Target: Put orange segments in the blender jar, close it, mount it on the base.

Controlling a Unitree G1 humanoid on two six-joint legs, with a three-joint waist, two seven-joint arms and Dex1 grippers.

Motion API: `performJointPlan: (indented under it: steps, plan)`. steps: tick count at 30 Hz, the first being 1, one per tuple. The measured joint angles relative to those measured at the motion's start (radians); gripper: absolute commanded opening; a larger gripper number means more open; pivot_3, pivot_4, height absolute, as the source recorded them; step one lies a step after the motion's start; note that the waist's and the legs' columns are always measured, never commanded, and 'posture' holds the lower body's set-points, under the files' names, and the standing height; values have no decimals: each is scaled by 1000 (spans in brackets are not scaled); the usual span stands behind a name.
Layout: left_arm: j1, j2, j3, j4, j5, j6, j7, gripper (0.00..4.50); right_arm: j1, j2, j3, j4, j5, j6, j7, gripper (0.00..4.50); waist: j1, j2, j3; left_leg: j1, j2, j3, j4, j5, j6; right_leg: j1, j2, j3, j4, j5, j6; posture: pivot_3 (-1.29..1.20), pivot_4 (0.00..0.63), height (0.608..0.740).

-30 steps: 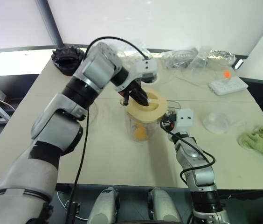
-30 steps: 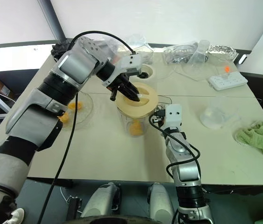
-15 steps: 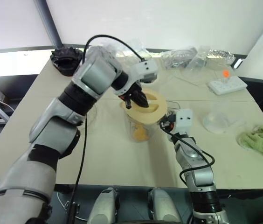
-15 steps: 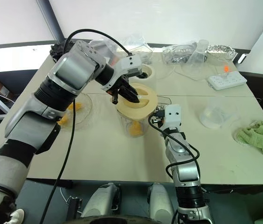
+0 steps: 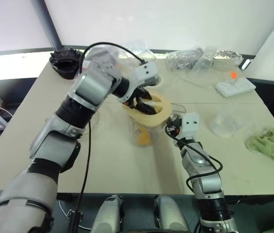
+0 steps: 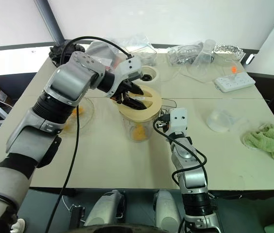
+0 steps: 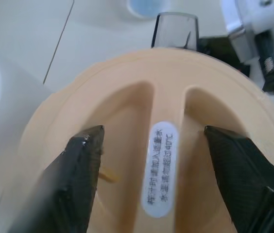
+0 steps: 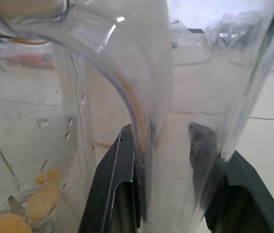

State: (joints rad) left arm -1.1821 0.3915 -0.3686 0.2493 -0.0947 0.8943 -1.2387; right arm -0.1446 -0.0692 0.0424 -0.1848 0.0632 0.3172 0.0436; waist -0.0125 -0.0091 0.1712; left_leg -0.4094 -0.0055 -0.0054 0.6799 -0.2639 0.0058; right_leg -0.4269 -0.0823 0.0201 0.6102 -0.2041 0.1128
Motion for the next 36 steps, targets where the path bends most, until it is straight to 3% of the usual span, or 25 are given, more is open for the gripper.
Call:
performJointPlan:
  steps: [6, 11, 21, 28, 36]
  plan:
    - [-101, -16, 278, 136, -127, -37, 134, 3160, 18, -5, 5, -12, -1, -13, 10, 948, -1, -2, 5, -1, 0, 0, 0, 0, 0, -1, 2, -1, 1, 0, 1, 0, 150, 740]
    - [-164, -35, 583, 160, -274, -51, 360, 3160, 3, -7, 9, -8, 0, -2, 26, 948, -8, -1, 5, 1, 0, 1, -2, 0, 0, -1, 1, 0, 1, -2, 5, 0, 150, 740]
    - [511, 190, 486, -240, -183, -258, 387, 3160, -97, -43, -45, 3, 43, 112, 44, 948, 2, -3, 11, -1, 0, 1, -6, 2, -4, -4, 0, 1, 1, 1, 0, 0, 150, 740]
    - [705, 173, 515, -503, -241, -204, 483, 3160, -266, -107, -205, -40, 115, 284, 21, 948, 5, -3, 16, -2, -4, 3, -8, 3, -5, -5, -6, 1, -1, 1, 0, 0, 150, 740]
    - [749, 126, 504, -572, -278, -182, 572, 3160, -436, -178, -286, -155, 220, 590, 8, 948, -5, 0, 18, -1, -2, 3, -15, 3, -4, -10, -1, 0, 3, 1, 0, 0, 150, 740]
